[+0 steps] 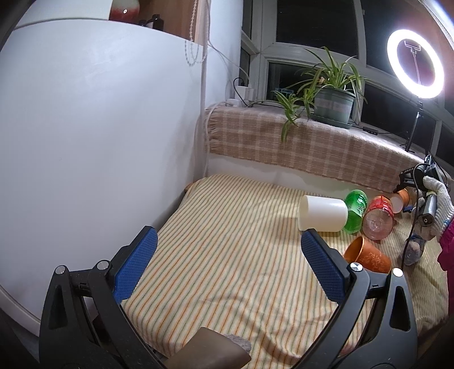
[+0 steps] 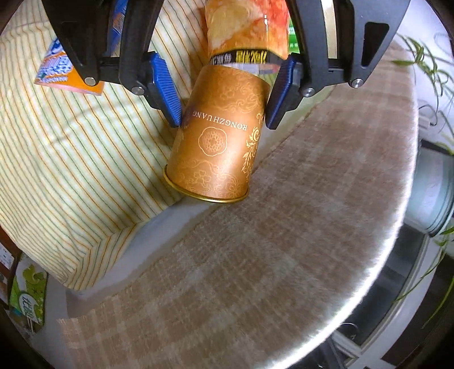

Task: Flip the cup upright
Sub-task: 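Lift the cup with the right gripper and rotate it rim-up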

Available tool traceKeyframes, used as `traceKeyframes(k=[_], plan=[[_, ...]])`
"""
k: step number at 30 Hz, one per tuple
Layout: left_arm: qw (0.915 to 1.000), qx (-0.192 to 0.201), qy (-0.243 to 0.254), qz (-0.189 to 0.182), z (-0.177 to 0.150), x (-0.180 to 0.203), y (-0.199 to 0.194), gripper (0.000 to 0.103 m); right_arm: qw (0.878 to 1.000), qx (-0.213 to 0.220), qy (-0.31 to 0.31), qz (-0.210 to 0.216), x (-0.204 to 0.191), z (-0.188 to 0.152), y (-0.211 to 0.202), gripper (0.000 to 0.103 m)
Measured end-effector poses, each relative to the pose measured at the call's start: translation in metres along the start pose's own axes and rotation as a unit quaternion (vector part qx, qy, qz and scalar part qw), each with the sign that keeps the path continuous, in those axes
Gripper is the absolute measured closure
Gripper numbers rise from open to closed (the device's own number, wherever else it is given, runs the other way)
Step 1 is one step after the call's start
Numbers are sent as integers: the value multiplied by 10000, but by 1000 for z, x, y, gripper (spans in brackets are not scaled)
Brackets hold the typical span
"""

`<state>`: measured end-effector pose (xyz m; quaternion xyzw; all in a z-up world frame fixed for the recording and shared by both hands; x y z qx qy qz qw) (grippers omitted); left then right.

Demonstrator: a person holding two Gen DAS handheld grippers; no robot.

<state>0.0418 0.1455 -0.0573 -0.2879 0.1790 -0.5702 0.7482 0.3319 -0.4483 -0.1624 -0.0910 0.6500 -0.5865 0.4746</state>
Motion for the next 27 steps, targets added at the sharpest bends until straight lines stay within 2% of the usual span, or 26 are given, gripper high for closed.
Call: traceKeyframes(k=[8, 12, 16, 20, 27], plan=[[9999, 49, 114, -59, 0, 14, -7, 0, 9985, 258, -353, 322, 23, 31, -43, 41], [9997, 55, 194, -146, 2, 24, -9, 0, 9956, 262, -690, 570, 32, 28, -67, 41], [9986, -48, 355, -383, 1, 41, -8, 0, 9881, 202, -1285, 820, 49, 21, -106, 41], [9959, -268, 512, -699, -4, 62, -3, 0, 9785, 73, -1840, 924, 78, -1, -127, 41], [9879, -738, 545, -1246, -16, 96, 8, 0, 9576, -251, -2735, 871, 114, -72, -143, 41]])
Point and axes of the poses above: each gripper's, at about its wrist camera, not at the fingertips, and y roughly the way its jaws point, x to its right, z to its top, the point moved 7 cm from there along y, roughly the way its jaws point, and after that the axes turned 11 degrees about -x, right-handed, at the moved point
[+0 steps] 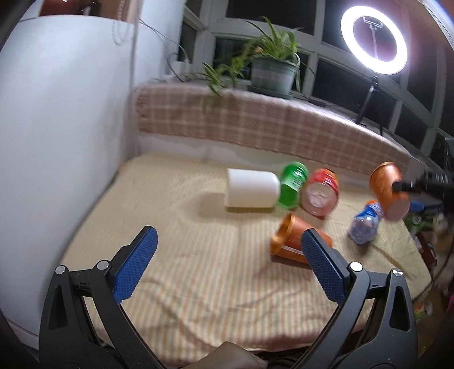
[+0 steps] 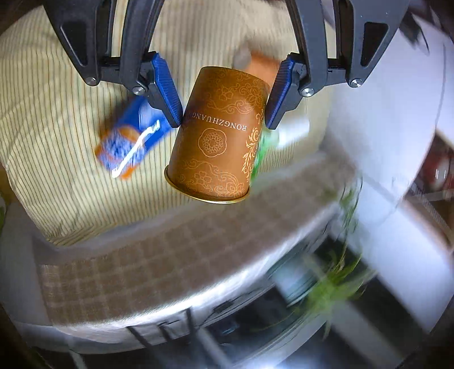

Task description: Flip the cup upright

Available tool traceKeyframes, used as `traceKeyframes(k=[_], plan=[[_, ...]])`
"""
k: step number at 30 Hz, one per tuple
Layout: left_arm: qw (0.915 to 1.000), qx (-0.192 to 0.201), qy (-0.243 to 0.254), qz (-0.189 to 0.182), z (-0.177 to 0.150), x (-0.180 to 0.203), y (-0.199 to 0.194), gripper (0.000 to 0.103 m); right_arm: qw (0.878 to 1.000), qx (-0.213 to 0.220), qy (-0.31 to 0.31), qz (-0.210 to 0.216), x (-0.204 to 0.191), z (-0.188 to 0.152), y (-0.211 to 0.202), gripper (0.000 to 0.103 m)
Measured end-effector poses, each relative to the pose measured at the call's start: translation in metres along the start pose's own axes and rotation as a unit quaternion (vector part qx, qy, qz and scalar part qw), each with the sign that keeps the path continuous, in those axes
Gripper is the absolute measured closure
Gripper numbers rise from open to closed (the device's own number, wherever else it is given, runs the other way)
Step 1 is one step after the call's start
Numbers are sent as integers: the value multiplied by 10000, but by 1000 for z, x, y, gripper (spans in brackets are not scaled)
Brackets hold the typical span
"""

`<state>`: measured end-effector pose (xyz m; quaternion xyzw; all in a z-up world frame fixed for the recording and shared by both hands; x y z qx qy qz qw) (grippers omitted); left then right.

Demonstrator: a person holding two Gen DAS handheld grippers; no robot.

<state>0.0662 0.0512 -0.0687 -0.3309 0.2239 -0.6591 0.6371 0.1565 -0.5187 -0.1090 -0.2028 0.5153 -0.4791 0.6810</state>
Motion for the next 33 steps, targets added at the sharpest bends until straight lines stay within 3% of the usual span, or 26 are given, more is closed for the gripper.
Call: traceKeyframes(k=[5, 13, 24, 30, 33], plan=[[9990, -226, 192, -328, -6, 27, 9, 0, 9979, -533, -375, 53, -6, -69, 22, 41], [9938, -649, 390, -816, -19, 65, 22, 1, 9915, -1009, -806, -175, -9, -122, 53, 41], [9878, -1050, 451, -1057, -30, 86, 41, 8, 9864, -1046, -1153, -520, -22, -124, 82, 39], [9796, -1371, 340, -1430, -35, 96, 47, 9, 9871, -1101, -1123, -312, -28, -132, 80, 35], [9717, -1588, 257, -1728, -37, 107, 51, 9, 9904, -916, -1029, -144, -25, -134, 62, 26]])
Point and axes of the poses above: each gripper's, at about its wrist camera, not at the fingertips, and y roughly the way its jaws point, x to its right, z to its top, the point moved 7 cm from there along y, roughly the way its jaws point, and after that the axes turned 11 degrees about -x, right-handed, at the moved point
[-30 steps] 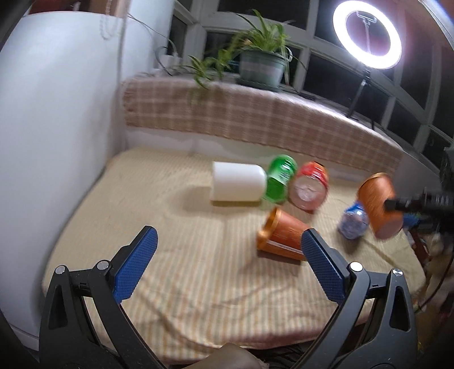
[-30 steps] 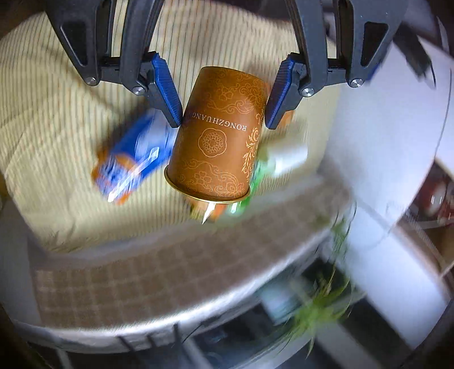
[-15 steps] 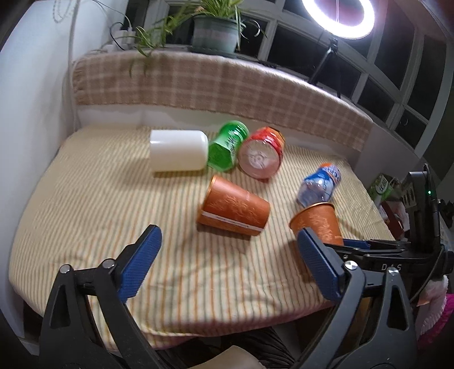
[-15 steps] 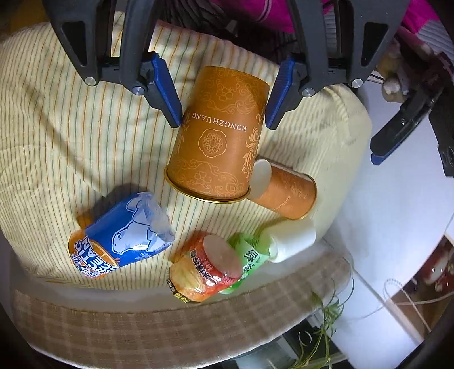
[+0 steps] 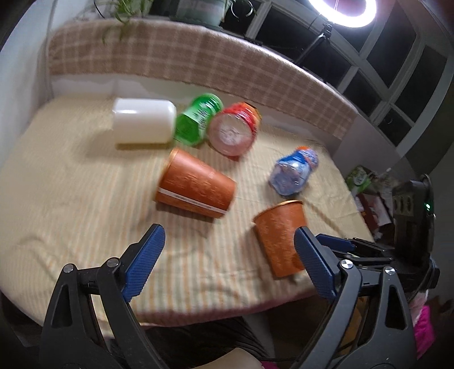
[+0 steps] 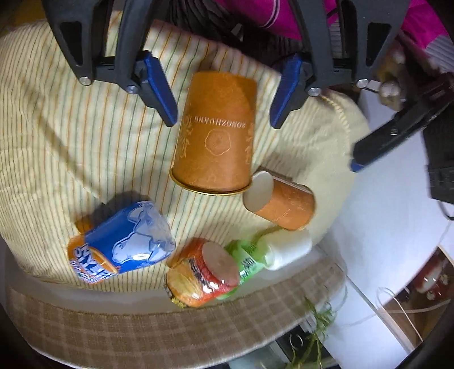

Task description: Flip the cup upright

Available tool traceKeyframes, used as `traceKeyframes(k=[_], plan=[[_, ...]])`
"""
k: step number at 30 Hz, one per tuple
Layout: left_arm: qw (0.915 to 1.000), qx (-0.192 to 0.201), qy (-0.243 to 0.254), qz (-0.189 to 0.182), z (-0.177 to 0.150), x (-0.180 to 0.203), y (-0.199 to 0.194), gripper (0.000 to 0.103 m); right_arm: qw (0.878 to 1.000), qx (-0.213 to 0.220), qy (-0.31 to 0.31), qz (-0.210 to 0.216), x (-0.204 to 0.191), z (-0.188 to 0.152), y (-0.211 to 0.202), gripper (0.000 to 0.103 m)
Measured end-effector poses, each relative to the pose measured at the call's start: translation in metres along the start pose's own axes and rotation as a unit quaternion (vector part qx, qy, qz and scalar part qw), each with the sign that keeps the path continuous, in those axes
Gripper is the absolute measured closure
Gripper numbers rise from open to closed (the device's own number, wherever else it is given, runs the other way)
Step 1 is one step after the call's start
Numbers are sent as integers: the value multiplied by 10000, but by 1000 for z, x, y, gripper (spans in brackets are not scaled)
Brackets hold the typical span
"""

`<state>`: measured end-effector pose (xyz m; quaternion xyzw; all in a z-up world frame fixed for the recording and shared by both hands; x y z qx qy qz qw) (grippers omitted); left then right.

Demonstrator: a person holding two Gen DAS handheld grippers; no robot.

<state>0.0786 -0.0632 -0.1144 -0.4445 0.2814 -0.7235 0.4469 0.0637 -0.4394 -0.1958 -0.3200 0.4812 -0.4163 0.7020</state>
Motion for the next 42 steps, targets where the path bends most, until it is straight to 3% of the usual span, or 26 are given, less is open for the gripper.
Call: traceKeyframes(k=[7, 16, 26, 35, 42], plan=[[9930, -688, -338, -901, 0, 26, 33, 16, 9963, 556, 593, -288, 36, -29, -43, 23], [9829, -1150, -753, -1225, 5, 40, 75, 18, 9889, 722, 1231, -410, 71, -58, -60, 23], [9799, -1358, -839, -1192, 11, 45, 101, 21, 9874, 672, 1391, -347, 83, -63, -53, 23], [9769, -1500, -860, -1258, 11, 43, 117, 33, 9866, 651, 1443, -386, 88, -64, -53, 23], [9823, -1363, -667, -1096, 14, 48, 112, 35, 9863, 590, 1496, -367, 90, -63, -49, 23]])
Point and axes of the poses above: each gripper's, at about its wrist camera, not at the fingertips, and y roughly the way its jaws point, x to its right, z to its top, the point moved 7 cm from there along y, roughly the way its jaws point, and after that the axes turned 11 degrees about -x, right-handed, at the moved point
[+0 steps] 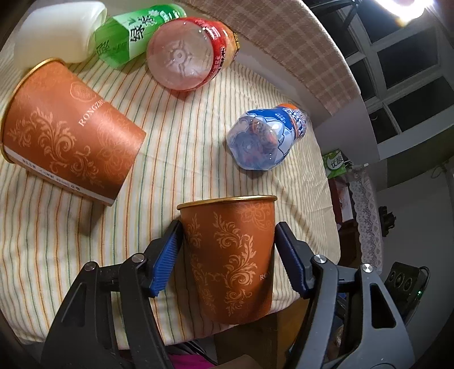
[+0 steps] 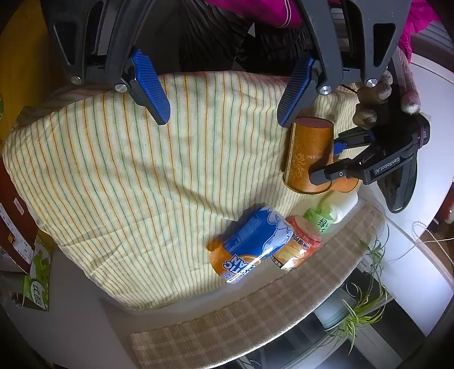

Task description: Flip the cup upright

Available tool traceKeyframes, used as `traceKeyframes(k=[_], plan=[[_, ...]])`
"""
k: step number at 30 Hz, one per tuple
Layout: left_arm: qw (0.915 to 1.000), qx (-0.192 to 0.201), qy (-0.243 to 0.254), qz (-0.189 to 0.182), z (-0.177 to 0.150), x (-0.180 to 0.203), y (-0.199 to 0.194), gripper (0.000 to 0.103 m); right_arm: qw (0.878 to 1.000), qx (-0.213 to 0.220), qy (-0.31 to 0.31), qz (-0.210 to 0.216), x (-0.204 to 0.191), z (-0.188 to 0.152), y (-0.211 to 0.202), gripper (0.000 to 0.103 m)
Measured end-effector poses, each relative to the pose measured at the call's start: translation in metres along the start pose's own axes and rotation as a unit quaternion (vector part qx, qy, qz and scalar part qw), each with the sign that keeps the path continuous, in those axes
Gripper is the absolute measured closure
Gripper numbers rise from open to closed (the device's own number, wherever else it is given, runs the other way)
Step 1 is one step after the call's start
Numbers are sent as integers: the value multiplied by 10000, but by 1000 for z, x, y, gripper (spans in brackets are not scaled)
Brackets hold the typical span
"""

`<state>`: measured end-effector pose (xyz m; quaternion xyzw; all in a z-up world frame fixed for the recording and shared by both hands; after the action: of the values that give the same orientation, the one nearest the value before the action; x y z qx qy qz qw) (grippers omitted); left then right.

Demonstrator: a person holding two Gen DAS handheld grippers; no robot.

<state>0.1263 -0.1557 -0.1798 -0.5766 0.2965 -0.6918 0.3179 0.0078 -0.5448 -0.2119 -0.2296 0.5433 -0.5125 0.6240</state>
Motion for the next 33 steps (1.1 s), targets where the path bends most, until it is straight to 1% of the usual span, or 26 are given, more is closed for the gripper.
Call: traceKeyframes(k=[7, 10, 16, 17, 20, 26, 30, 33], plan=[[9987, 311, 336, 220, -1, 10, -17, 35, 10000, -50, 2, 11, -2, 1, 4, 23], [9956, 550, 599, 456, -1, 16, -26, 35, 10000, -62, -12, 25, -4, 2, 5, 23], [9835, 1019, 1114, 1000, 3, 22, -34, 35, 10000, -86, -6, 48, -7, 1, 8, 23], [9797, 1117, 1209, 1141, 4, 23, -34, 35, 9999, -89, -6, 47, -7, 1, 8, 23], [9729, 1312, 1375, 1318, 4, 24, -32, 35, 10000, -88, -17, 38, -8, 1, 8, 23], [9660, 1444, 1563, 1469, -2, 21, -28, 35, 10000, -92, -22, 26, -9, 1, 7, 23], [9653, 1462, 1620, 1437, -10, 21, -29, 35, 10000, -85, -19, 44, -10, 1, 6, 23], [9631, 1524, 1696, 1431, -15, 21, -31, 35, 9999, -82, -24, 76, -12, 2, 6, 23]])
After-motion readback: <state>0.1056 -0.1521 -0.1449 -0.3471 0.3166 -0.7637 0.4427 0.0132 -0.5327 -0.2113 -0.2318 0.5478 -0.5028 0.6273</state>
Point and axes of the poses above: each gripper's, at about its wrist camera, not at the fingertips, and y roughly the way its jaws point, x to its right, z to its top, the point moved 7 cm from there along y, roughly the way its jaws point, and after that the axes turned 11 degrees about -x, right-handed, at the moved point
